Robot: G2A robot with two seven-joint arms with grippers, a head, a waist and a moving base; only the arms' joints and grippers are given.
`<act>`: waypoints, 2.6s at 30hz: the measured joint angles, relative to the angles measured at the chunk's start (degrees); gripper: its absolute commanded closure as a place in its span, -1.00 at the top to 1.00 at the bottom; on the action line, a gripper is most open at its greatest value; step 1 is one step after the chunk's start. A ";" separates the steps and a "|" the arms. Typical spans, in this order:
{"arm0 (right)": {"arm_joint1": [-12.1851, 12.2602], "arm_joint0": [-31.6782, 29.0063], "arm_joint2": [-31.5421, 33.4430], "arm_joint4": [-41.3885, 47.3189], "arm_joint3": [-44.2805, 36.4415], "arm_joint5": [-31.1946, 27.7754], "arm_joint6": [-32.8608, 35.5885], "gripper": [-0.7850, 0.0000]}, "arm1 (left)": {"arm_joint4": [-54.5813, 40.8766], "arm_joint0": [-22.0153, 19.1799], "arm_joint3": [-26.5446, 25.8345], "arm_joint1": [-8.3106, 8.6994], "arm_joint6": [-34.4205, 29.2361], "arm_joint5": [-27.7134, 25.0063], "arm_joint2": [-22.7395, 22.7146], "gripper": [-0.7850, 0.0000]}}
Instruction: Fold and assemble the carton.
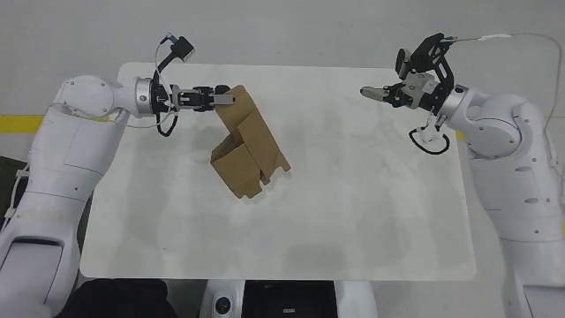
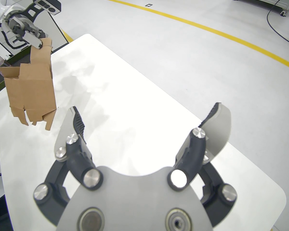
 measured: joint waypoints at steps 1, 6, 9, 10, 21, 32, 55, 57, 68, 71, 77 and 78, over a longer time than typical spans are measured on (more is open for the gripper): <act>0.00 0.00 0.00 0.00 0.00 0.00 0.00 1.00 | -0.28 -0.06 -0.38 -0.10 -0.06 0.06 0.40 -1.00; 0.00 0.00 0.00 0.00 0.00 0.00 0.00 1.00 | -0.98 -0.81 -2.30 -0.82 0.05 -0.06 3.10 -1.00; 0.00 0.00 0.00 0.00 0.00 0.00 0.00 1.00 | -1.05 -1.29 -3.23 -1.20 0.40 -0.41 4.72 -1.00; 0.00 0.00 0.00 0.00 0.00 0.00 0.00 1.00 | -1.05 -1.45 -3.40 -1.31 0.54 -0.55 5.17 -1.00; 0.00 0.00 0.00 0.00 0.00 0.00 0.00 1.00 | -1.15 -1.75 -3.64 -1.51 0.68 -0.68 6.04 -1.00; -0.11 -1.10 -2.01 1.89 0.09 -0.26 1.52 1.00 | -0.47 -0.97 -4.41 -1.44 1.82 0.24 5.93 -1.00; -1.34 4.50 -16.80 48.43 10.01 0.70 31.52 1.00 | 2.32 -7.11 -1.74 -4.24 4.92 -4.96 16.34 -1.00; -1.42 4.90 -18.04 49.93 9.82 1.30 32.05 1.00 | 1.87 -7.76 -1.52 -4.57 6.07 -6.10 17.67 -1.00; -1.48 6.82 -24.68 52.73 10.27 0.45 31.18 1.00 | -5.13 -10.13 -0.32 -5.75 8.38 -8.39 24.00 -1.00; -1.29 7.50 -26.43 53.48 10.21 -0.10 30.64 1.00 | -6.24 -10.75 0.30 -5.85 8.76 -8.78 25.00 -1.00; -0.90 9.29 -30.49 55.18 10.26 -0.77 29.97 1.00 | -6.62 -11.96 1.74 -6.07 10.02 -10.03 26.70 -1.00; -0.85 9.58 -31.05 55.44 10.41 -0.92 29.82 1.00 | -6.74 -12.10 1.83 -6.10 10.08 -10.09 26.96 -1.00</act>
